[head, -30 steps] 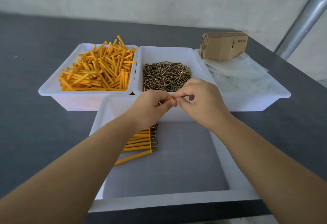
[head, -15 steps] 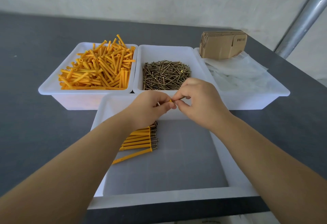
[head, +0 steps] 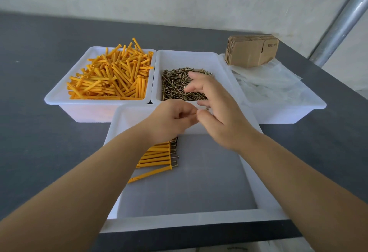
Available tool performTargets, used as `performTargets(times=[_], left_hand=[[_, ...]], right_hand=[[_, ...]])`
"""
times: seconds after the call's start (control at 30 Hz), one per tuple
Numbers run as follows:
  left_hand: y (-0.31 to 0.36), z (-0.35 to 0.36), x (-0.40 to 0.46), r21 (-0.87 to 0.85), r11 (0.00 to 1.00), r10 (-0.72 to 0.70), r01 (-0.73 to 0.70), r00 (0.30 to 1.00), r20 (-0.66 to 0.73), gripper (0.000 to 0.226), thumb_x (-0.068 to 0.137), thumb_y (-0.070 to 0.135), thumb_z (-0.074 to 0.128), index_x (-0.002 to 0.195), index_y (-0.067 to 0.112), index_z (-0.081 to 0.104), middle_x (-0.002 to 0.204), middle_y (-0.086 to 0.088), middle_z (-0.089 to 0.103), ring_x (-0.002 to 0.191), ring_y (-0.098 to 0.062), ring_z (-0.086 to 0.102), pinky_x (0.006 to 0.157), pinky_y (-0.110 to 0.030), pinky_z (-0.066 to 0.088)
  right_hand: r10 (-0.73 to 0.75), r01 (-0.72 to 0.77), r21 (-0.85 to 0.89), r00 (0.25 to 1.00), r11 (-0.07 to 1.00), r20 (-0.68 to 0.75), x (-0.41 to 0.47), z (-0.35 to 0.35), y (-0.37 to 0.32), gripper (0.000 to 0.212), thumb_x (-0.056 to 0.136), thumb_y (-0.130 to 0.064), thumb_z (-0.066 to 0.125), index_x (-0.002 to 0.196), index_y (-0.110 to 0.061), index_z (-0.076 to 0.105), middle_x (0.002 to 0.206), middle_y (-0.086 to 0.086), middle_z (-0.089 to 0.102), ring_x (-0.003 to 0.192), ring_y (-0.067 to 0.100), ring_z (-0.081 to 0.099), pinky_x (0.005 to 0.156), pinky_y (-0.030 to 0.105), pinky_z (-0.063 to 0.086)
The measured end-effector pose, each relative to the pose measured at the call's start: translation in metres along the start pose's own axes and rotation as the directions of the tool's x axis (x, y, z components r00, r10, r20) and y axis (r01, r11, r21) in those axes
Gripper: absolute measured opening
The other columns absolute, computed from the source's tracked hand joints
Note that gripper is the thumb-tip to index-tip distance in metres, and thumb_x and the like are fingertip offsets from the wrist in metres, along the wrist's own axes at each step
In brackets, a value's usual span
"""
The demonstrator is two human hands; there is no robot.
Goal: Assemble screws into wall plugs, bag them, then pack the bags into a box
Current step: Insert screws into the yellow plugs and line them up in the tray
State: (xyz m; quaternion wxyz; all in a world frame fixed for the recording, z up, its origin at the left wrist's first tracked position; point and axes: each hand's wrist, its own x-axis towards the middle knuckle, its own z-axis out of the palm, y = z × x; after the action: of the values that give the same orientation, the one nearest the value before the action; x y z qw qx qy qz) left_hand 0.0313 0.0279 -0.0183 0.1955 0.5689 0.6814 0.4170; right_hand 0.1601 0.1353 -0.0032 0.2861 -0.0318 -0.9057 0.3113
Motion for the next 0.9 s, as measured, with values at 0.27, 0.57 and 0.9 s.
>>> performTargets(times=[0.27,0.57,0.9], left_hand=[[0.002,0.004,-0.002,-0.030,0.998,-0.060,0.062,0.996,0.069,0.012,0.081,0.005,0.076,0.084,0.012,0.067,0.076,-0.004,0.070,0.069,-0.018,0.064,0.067,-0.027,0.051],[-0.009,0.055,0.007,0.585,0.804,-0.147,0.107,0.989,0.022,0.013,0.080,0.020,0.063,0.076,0.028,0.053,0.089,0.002,0.066,0.089,-0.023,0.059,0.073,-0.033,0.050],[0.003,0.052,0.009,0.550,0.834,-0.038,-0.037,0.991,0.125,0.021,0.081,0.036,0.069,0.090,0.023,0.055,0.097,0.003,0.057,0.089,-0.019,0.054,0.066,-0.031,0.043]], right_hand=[[0.079,-0.016,0.132,0.871,0.991,-0.484,0.004,-0.012,0.007,0.040,0.094,-0.020,0.046,0.134,-0.014,0.046,0.140,0.004,0.051,0.114,0.016,0.060,0.093,0.027,0.048],[0.300,-0.227,0.202,0.799,0.953,-0.521,0.007,-0.016,0.026,0.036,0.091,-0.022,0.053,0.126,-0.018,0.056,0.127,-0.006,0.060,0.095,-0.002,0.060,0.073,0.005,0.041],[0.300,-0.284,0.103,0.853,0.953,-0.428,0.007,-0.012,0.029,0.031,0.093,-0.013,0.055,0.123,-0.020,0.058,0.124,-0.009,0.059,0.090,0.000,0.060,0.074,0.008,0.043]])
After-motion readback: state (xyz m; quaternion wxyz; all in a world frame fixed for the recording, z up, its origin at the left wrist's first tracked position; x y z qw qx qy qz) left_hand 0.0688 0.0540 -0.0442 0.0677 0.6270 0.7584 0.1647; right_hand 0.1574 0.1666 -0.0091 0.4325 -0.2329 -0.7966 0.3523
